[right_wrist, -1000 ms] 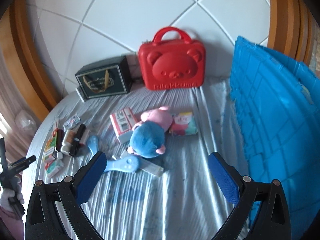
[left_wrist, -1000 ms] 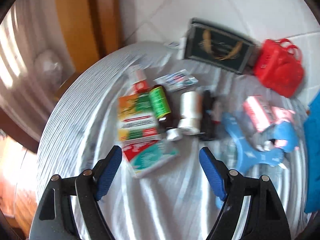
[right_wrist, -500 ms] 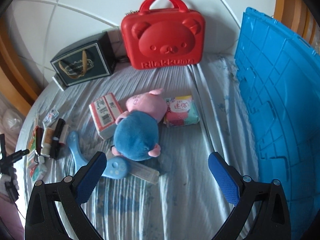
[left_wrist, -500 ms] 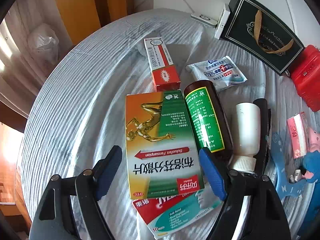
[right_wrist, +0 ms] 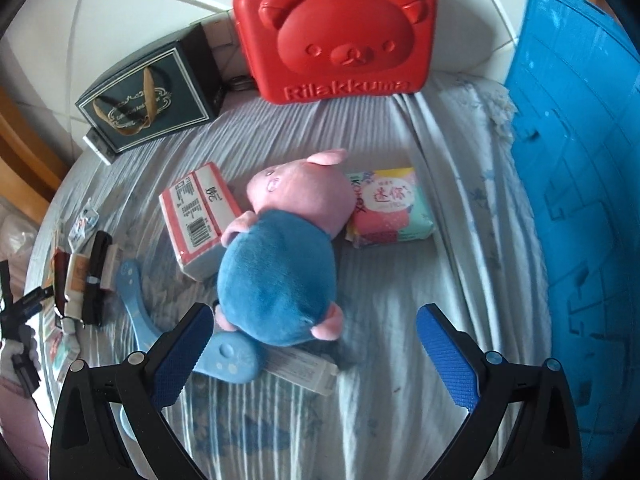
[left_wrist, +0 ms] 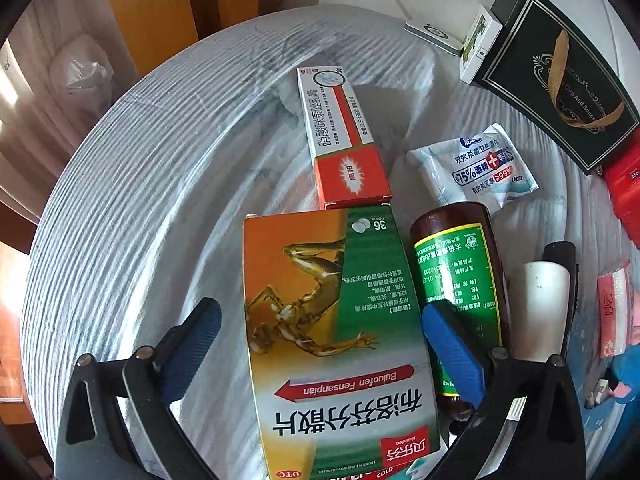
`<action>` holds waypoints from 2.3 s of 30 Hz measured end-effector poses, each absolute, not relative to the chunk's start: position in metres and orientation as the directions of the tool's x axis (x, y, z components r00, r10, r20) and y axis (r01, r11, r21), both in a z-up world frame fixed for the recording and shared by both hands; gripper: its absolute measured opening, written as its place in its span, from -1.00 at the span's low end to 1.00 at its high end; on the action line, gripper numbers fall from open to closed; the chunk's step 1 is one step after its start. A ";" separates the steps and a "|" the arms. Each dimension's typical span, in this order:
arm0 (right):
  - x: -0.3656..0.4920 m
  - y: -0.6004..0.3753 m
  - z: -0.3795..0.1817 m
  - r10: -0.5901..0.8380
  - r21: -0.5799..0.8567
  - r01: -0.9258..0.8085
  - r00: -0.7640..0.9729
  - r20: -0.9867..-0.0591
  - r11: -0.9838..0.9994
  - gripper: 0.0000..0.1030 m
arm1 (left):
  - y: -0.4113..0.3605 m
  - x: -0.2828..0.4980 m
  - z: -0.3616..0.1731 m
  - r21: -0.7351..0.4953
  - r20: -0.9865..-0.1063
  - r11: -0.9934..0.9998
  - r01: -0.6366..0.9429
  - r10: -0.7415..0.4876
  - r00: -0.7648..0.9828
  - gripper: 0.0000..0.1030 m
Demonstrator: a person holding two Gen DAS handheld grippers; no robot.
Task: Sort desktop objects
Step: 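Grasp the green-orange ibuprofen box with left tool while right tool grasps the brown bottle, then carry the ibuprofen box and brown bottle into the blue bin and release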
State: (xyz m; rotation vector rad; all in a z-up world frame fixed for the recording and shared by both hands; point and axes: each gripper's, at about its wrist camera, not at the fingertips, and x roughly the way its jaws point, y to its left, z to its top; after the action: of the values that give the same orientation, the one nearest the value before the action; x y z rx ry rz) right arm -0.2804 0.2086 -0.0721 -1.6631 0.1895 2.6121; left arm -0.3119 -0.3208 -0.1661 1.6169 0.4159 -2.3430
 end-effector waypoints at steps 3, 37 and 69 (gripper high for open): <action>-0.292 0.183 -0.070 -0.047 0.068 -0.034 -0.429 -0.902 -0.997 1.00 | -0.315 -0.304 -0.163 -0.054 -0.940 -0.933 0.356 -0.072 -0.333 1.00; -0.358 -0.229 -0.135 -0.247 0.106 0.563 -0.180 -0.952 -0.820 0.72 | -0.369 -0.274 -0.186 -0.046 -0.922 -0.941 0.334 -0.089 -0.377 0.82; -0.307 -0.187 -0.076 -0.345 0.144 0.554 -0.278 -0.896 -0.820 -0.01 | -0.315 -0.194 -0.066 -0.103 -0.776 -0.948 0.300 -0.112 -0.621 0.75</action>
State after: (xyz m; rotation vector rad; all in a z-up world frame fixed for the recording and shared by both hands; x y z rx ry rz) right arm -0.3070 -0.1866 -0.0759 -2.0527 -0.3821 3.0739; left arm -0.1944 -0.3148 -0.0664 1.2298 0.3283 -2.6169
